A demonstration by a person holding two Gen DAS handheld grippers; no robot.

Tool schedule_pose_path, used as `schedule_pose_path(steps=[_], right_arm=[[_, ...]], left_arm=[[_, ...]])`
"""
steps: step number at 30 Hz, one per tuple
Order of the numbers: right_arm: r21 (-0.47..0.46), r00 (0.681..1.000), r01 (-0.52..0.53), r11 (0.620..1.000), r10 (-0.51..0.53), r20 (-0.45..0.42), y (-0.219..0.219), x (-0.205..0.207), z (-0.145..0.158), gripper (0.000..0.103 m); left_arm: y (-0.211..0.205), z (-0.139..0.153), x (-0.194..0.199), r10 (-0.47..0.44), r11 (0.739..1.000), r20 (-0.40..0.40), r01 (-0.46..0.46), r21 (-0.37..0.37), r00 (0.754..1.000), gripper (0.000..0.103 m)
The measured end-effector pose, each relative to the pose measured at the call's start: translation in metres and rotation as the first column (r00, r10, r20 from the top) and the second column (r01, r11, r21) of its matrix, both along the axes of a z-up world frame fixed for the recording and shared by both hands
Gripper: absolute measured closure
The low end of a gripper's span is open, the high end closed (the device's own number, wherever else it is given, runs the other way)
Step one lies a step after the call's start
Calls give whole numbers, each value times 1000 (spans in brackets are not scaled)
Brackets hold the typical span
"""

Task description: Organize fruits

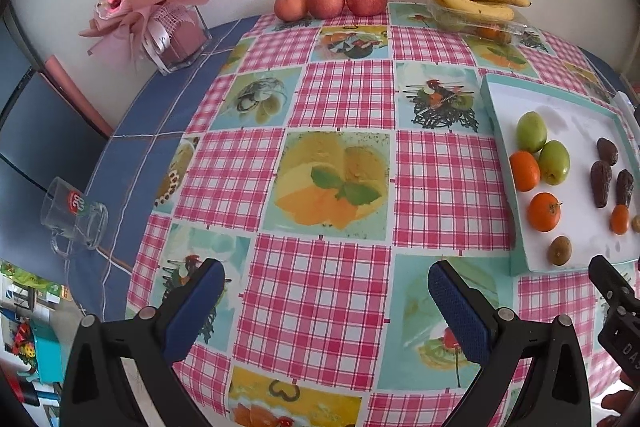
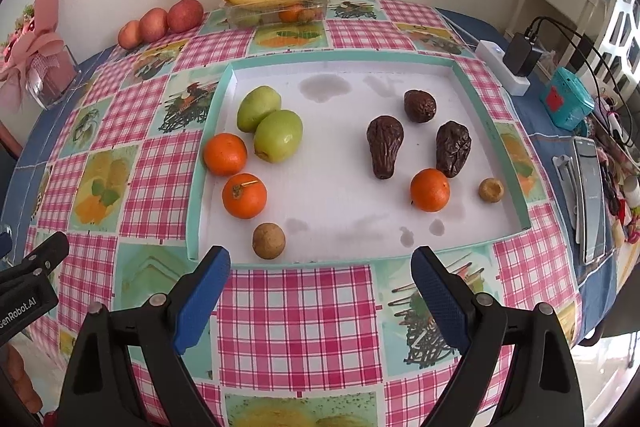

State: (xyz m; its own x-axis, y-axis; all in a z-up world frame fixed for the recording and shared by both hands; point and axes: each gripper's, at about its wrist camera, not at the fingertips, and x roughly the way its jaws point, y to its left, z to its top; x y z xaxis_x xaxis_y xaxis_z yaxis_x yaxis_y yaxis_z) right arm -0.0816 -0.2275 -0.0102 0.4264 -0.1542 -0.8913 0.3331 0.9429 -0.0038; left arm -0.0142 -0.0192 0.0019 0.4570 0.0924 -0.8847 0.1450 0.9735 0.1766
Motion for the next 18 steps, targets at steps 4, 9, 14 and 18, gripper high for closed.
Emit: schedule_pose_path(steps=[4,9,14,18], right_arm=[[-6,1000,-16,1000,16,-10,3,2,-2,11],[-10,1000,-27,1000,27,-3,3,1,-1,11],[-9,1000,-25,1000,25,0,3,1,-1,11],[-8,1000,-25,1000,25,1,3,1,-1,11]], left_arm=[[-1,-1,0,-7,1000,-3,7,2,1000,0],[-4,0,-1,-13,1000,2,13,6,1000,0],[-3,0,-1,-9,1000,0,9,7,1000,0],[-4,0,-1,-11,1000,0,11,10,1000,0]])
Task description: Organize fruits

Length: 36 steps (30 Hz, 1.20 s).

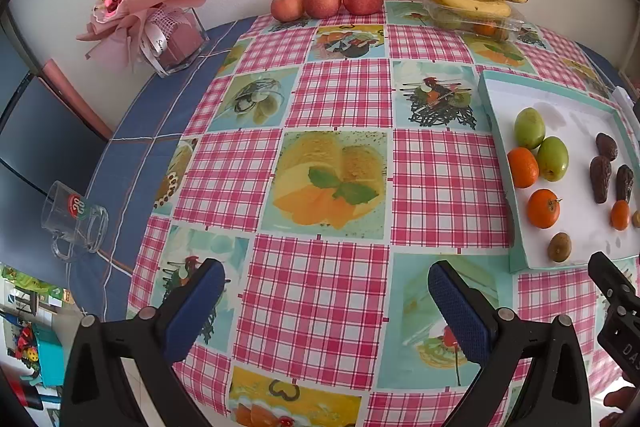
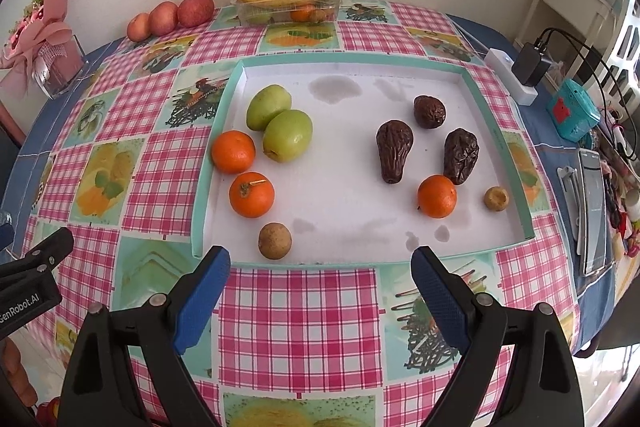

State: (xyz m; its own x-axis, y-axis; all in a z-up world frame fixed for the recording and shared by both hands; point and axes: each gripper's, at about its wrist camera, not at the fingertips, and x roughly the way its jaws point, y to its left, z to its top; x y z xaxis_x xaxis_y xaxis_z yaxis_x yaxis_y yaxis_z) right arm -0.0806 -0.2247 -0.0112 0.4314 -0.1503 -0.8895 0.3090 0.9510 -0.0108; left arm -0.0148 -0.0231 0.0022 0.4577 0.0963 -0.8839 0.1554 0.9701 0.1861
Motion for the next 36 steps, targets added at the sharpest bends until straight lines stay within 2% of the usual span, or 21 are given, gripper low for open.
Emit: schedule_pose_path(steps=[36], right_arm=[[-2,1000,-4,1000,4,-7,1,1,0,11]], left_arm=[[-1,-1,0,-7,1000,-5,7,6,1000,0]])
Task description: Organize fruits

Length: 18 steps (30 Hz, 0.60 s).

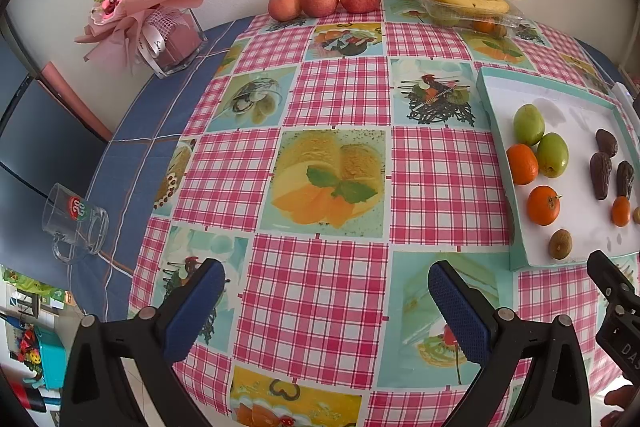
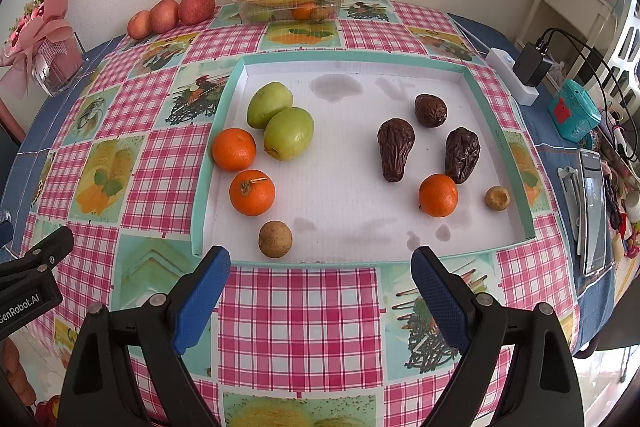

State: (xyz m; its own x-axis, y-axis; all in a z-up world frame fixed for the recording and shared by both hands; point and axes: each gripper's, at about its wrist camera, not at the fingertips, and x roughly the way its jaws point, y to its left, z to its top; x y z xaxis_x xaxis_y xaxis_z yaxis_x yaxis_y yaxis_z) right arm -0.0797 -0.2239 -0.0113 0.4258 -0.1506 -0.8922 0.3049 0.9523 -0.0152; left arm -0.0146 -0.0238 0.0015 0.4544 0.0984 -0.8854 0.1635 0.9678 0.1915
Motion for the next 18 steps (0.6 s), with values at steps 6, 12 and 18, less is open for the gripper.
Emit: schedule_pose_path(steps=[6,12,18], right_arm=[[0,1000,0,1000,0,-1,0,0,-1,11],[0,1000,-1,1000,1,-1,0,0,0,11],[0,1000,0,1000,0,-1,-1,0,-1,11]], left_arm=[[-1,0,0,2,1000,0,-2,0,1000,0],[-1,0,0,2,1000,0,-2,1,1000,0],[-2,0,0,2,1000,0,-2,1,1000,0]])
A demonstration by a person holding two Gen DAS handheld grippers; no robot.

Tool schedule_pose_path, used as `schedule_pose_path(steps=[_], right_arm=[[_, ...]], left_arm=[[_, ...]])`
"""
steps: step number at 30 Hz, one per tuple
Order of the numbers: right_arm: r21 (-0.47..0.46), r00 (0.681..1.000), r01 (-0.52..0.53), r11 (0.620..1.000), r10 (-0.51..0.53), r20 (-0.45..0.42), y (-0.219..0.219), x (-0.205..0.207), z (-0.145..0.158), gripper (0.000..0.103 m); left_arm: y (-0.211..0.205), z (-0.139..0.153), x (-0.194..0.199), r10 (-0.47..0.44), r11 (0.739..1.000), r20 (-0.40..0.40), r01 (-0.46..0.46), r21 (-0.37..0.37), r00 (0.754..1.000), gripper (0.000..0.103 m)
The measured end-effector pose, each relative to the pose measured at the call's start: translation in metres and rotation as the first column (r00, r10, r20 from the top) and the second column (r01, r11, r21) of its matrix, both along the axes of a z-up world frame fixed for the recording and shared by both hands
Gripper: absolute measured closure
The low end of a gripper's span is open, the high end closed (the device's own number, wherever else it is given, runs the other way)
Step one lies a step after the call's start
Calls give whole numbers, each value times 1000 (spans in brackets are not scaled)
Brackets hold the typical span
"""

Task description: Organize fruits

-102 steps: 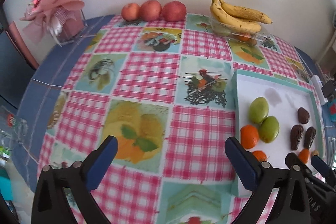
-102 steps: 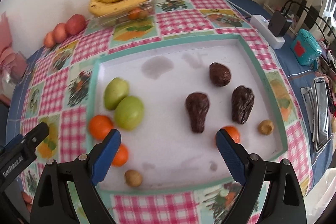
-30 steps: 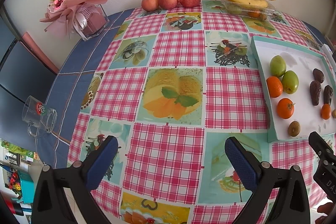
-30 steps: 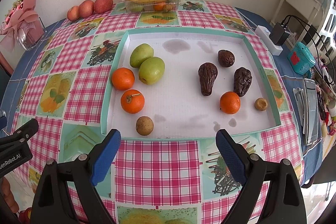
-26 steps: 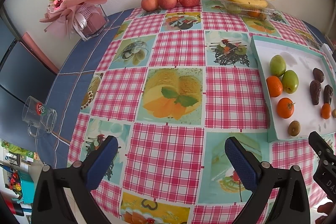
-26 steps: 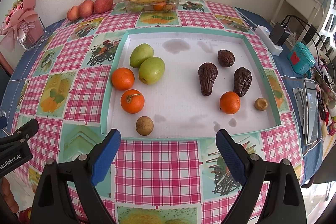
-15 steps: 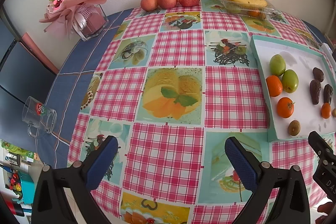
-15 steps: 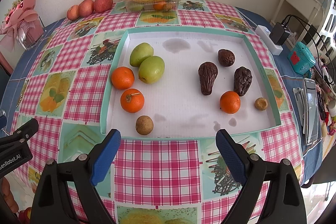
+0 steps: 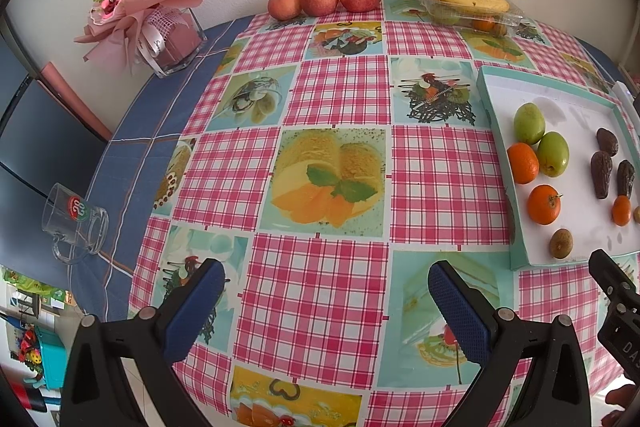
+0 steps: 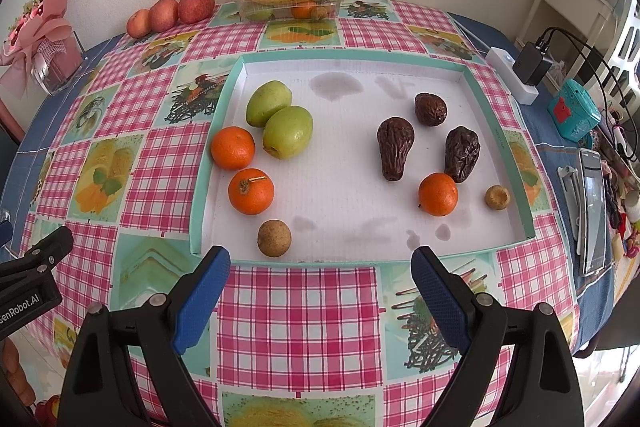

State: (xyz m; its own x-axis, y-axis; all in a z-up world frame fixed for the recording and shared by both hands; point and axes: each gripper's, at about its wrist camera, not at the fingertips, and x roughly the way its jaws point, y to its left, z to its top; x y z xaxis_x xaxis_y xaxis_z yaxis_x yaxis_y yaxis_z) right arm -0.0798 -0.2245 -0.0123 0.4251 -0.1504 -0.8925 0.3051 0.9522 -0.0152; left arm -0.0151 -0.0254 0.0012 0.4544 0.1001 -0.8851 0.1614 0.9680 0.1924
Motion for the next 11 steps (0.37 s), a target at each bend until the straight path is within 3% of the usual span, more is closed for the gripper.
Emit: schedule_pose_path(steps=[11], right_arm=[[2,1000,5,1000,-5,2,-2,-1,-1,11]], left_arm=[[-1,-1,-2,-7,1000,2,7,4,1000,0]])
